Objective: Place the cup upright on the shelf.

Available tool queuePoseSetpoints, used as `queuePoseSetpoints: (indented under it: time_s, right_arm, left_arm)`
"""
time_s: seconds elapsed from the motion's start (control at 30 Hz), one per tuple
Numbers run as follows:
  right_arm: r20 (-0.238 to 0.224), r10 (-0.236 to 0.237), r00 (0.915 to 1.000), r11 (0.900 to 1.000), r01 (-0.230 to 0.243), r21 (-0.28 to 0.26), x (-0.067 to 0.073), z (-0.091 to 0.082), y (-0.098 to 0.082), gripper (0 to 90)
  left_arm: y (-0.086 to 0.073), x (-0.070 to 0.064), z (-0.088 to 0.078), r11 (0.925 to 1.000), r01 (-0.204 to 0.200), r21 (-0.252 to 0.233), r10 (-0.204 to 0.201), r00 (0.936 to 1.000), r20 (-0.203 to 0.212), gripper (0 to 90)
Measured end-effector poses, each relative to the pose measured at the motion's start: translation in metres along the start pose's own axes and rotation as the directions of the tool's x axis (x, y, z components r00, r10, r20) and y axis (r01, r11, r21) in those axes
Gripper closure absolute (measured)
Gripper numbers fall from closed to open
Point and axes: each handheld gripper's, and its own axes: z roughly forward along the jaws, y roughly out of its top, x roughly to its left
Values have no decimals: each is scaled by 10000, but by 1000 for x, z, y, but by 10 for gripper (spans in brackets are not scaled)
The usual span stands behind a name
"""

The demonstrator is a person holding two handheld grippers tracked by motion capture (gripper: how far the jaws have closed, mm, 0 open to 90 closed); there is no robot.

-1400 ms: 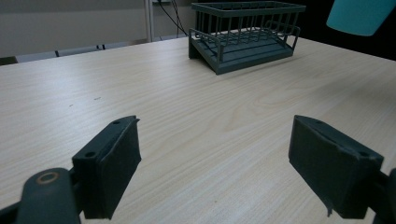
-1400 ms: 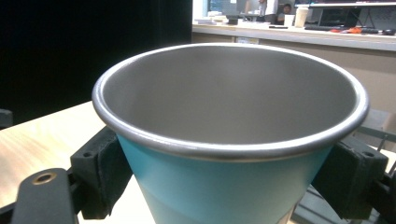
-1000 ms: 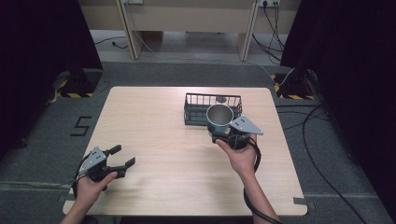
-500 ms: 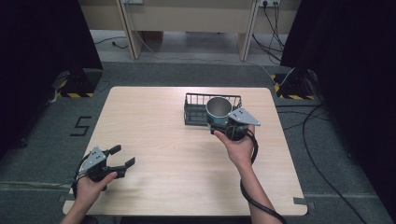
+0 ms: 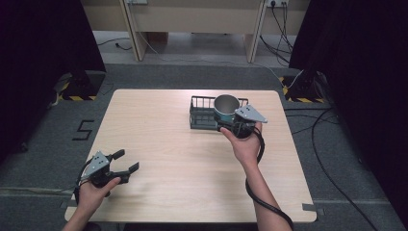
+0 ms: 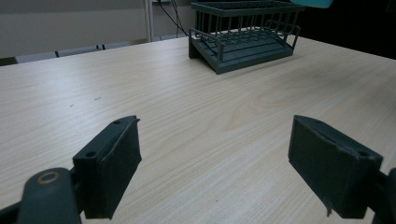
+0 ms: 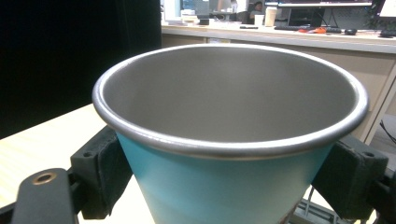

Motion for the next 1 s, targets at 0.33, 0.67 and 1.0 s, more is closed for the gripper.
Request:
queuePoseSetpoints:
  time_s: [0.33, 0.67, 1.0]
  right_arm:
    - [249, 98, 9996, 9999, -97, -32, -6, 12, 11, 162]
    - [469, 170, 9988, 9999, -171, 18, -13, 24, 19, 162]
    - [624, 265, 9977, 9994, -277, 185, -20, 36, 23, 162]
  left_arm:
    - [0, 0, 0, 10000, -3, 1, 3, 10000, 2, 161]
    - [0, 0, 0, 10000, 10, 0, -10, 10000, 11, 161]
    - [0, 1, 0, 10000, 16, -19, -16, 10000, 17, 162]
